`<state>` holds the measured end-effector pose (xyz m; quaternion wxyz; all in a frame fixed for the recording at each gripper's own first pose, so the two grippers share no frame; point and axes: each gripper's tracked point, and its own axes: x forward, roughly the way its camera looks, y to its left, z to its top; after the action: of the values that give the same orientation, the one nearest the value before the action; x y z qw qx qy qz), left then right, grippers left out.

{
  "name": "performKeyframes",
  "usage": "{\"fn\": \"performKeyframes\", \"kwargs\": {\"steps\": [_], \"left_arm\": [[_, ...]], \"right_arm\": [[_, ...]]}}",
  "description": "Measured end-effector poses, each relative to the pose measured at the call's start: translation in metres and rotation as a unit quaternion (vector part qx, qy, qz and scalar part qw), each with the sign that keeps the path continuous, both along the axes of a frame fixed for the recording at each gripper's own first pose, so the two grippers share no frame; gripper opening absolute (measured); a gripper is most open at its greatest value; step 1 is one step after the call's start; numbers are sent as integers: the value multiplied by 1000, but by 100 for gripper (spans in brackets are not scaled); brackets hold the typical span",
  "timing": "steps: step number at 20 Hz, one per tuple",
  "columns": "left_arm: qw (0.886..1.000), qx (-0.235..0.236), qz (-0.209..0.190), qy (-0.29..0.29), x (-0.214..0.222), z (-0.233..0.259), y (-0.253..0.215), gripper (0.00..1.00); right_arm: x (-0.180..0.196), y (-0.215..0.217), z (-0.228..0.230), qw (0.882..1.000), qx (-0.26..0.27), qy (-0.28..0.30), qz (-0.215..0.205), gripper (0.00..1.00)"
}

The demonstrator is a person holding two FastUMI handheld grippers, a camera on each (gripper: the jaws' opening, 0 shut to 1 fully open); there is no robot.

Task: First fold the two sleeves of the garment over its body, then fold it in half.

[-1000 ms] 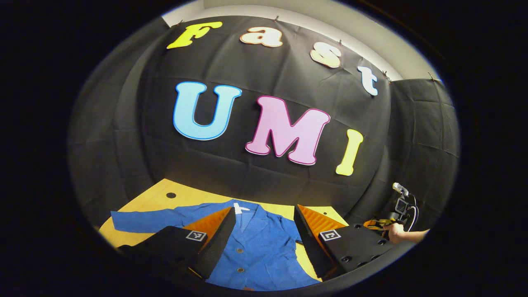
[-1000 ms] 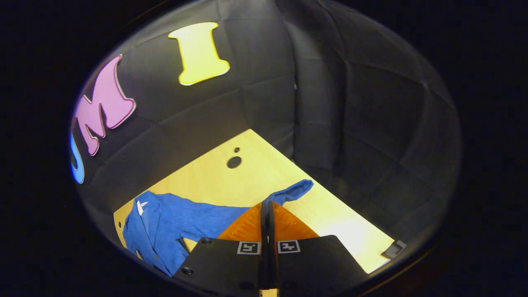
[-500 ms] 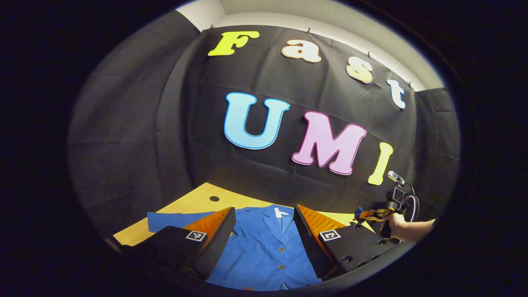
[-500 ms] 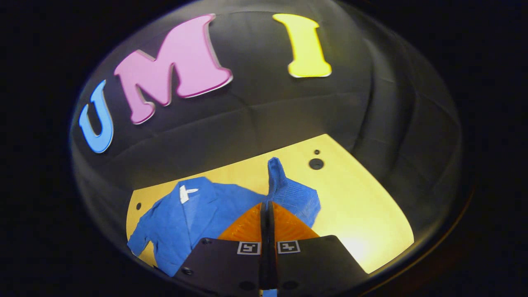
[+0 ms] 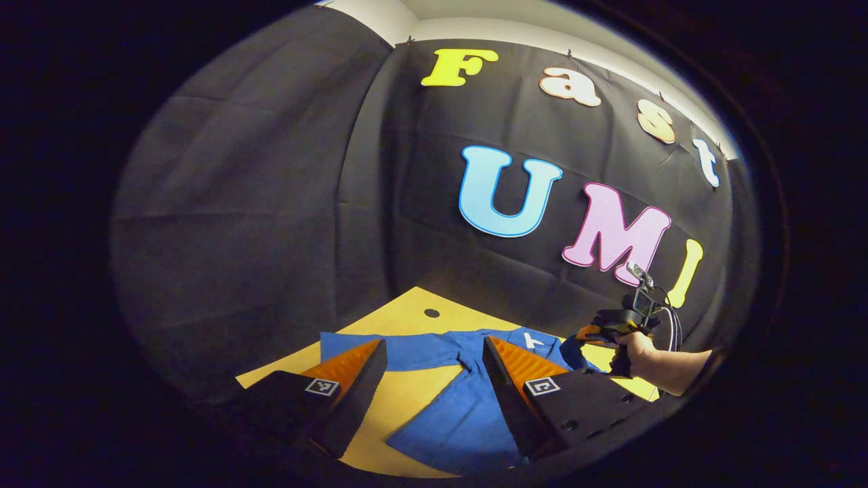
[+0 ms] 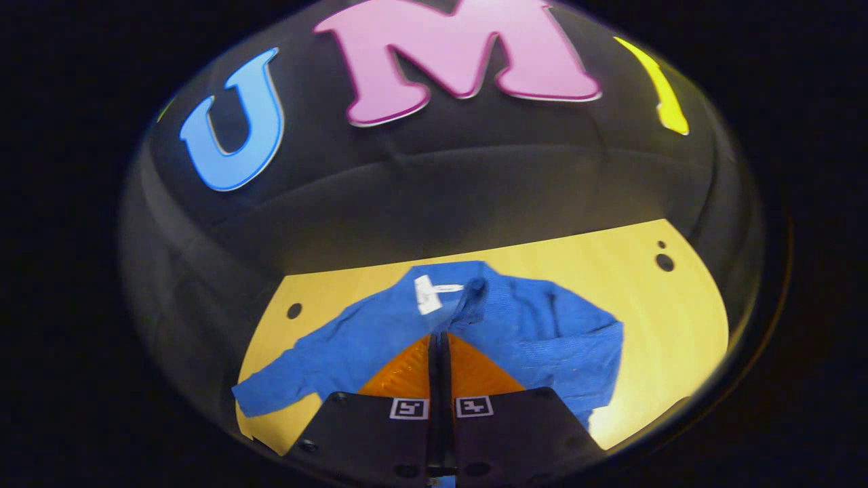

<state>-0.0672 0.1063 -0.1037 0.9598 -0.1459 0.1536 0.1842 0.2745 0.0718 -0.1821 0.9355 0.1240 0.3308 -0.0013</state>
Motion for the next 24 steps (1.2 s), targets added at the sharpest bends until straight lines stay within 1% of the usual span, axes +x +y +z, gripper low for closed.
{"fn": "performKeyframes", "kwargs": {"steps": [3, 5, 6, 7, 8, 9, 11, 13, 14, 15, 16, 17, 18, 19, 20, 21, 22, 24], "left_arm": [[1000, -8, 14, 7, -8, -14, 12, 82], [1000, -11, 21, 13, -11, -24, 22, 82], [999, -7, 26, 20, -15, -31, 26, 80], [999, 0, 33, 23, -16, -36, 33, 82], [999, 6, 43, 24, -15, -37, 41, 82], [998, 8, 50, 24, -12, -37, 48, 82], [998, 0, 54, 21, -7, -43, 53, 82], [998, -5, 57, 22, -6, -53, 63, 82], [998, -5, 62, 23, -3, -58, 71, 82], [998, -4, 64, 23, -1, -61, 78, 80], [997, 1, 68, 24, 2, -65, 87, 82], [997, 4, 70, 27, 7, -70, 97, 82], [997, -1, 67, 34, 10, -76, 104, 82], [997, -16, 65, 38, 13, -82, 109, 80], [997, -32, 61, 41, 19, -88, 114, 80], [996, -44, 64, 46, 20, -98, 122, 84], [995, -51, 71, 56, 25, -109, 133, 82], [990, -74, 79, 88, 29, -138, 147, 82]], "right_arm": [[16, 61, -28, 1000, 17, 10, 24, 0], [20, 86, -52, 999, 20, 19, 29, 1], [21, 95, -62, 999, 18, 22, 28, 1], [20, 103, -70, 999, 25, 24, 26, 1], [22, 112, -78, 999, 35, 25, 21, 2], [22, 120, -78, 998, 46, 26, 25, 24], [21, 122, -87, 998, 46, 25, 30, 56], [19, 115, -84, 999, 27, 13, 33, 88], [15, 113, -80, 999, 17, 7, 37, 94], [12, 108, -75, 999, 7, 2, 42, 96], [7, 102, -69, 999, -3, -4, 47, 87], [4, 94, -61, 999, -13, -12, 48, 97], [0, 88, -54, 998, -19, -20, 48, 97], [-4, 80, -46, 998, -27, -28, 48, 89], [-6, 65, -36, 997, -38, -43, 42, 98], [-9, 54, -28, 997, -45, -50, 41, 98], [-16, 42, -20, 996, -51, -56, 39, 98], [-25, 19, -2, 995, -60, -74, 34, 98]]}}
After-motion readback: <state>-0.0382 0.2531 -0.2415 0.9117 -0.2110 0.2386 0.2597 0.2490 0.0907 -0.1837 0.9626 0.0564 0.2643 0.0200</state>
